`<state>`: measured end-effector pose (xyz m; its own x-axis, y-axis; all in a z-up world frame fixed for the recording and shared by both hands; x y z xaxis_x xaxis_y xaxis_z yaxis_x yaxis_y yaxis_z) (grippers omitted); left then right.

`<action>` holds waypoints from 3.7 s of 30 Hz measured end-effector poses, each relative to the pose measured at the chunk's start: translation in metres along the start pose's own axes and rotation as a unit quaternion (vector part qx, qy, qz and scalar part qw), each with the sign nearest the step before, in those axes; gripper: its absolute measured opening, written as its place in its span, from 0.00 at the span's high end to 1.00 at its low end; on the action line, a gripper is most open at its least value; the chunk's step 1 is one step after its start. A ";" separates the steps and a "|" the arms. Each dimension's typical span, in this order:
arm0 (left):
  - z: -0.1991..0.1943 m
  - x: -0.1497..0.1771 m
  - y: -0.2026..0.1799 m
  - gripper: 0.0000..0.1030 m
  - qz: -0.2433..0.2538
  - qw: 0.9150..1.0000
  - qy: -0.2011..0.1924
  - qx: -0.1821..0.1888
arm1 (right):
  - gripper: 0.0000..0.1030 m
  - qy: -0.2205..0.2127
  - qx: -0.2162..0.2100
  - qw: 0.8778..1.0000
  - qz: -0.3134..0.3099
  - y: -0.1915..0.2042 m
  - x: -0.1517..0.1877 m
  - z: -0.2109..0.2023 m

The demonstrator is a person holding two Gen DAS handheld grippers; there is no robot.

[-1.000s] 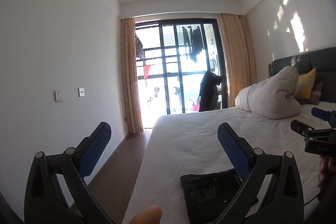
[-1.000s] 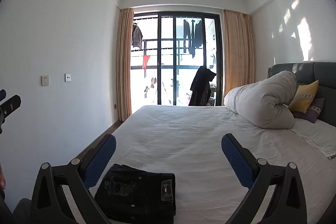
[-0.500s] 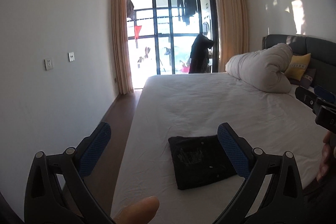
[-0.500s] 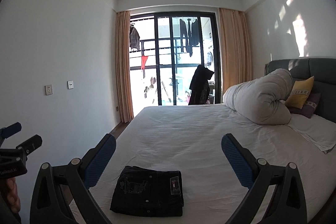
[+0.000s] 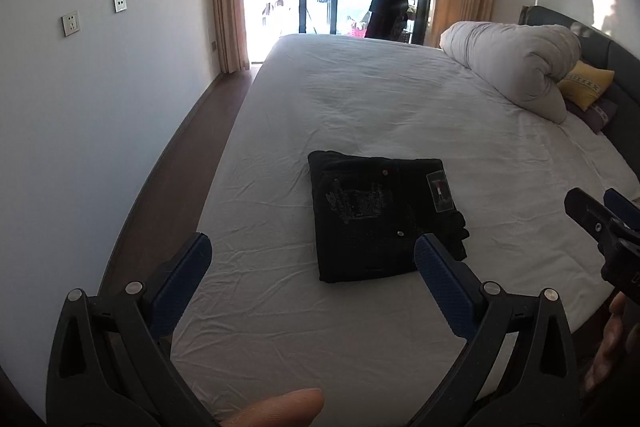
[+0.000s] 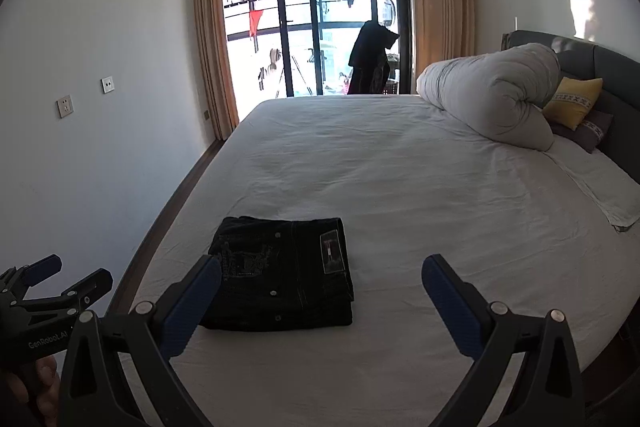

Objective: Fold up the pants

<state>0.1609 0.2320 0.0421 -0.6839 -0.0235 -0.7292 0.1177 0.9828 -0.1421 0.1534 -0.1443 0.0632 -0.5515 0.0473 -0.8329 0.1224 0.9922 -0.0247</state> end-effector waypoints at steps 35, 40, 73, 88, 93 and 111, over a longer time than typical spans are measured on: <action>0.019 0.023 -0.012 0.00 -0.009 0.999 0.050 0.008 | 0.00 0.087 0.000 0.996 -0.032 0.023 0.033 0.026; 0.018 0.023 -0.012 0.00 -0.009 0.999 0.050 0.007 | 0.00 0.090 0.000 0.995 -0.033 0.023 0.035 0.027; 0.021 0.027 -0.021 0.00 -0.007 0.999 0.053 0.010 | 0.00 0.094 -0.001 0.995 -0.033 0.025 0.040 0.028; 0.022 0.031 -0.024 0.00 -0.008 0.998 0.056 0.007 | 0.00 0.095 0.000 0.995 -0.033 0.025 0.041 0.028; 0.025 0.033 -0.019 0.00 -0.011 0.998 0.061 0.004 | 0.00 0.099 0.004 0.995 -0.033 0.024 0.047 0.029; 0.031 0.036 -0.010 0.00 -0.017 0.997 0.072 0.000 | 0.00 0.108 0.008 0.993 -0.035 0.017 0.053 0.029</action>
Point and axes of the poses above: each gripper's, at about its wrist camera, not at the fingertips, and z roughly the way its jaws point, y to its left, x to its underside, the point moved 8 cm from there along z, roughly the way its jaws point, and after that the axes turned 8 degrees about x, right-handed, at the moved point
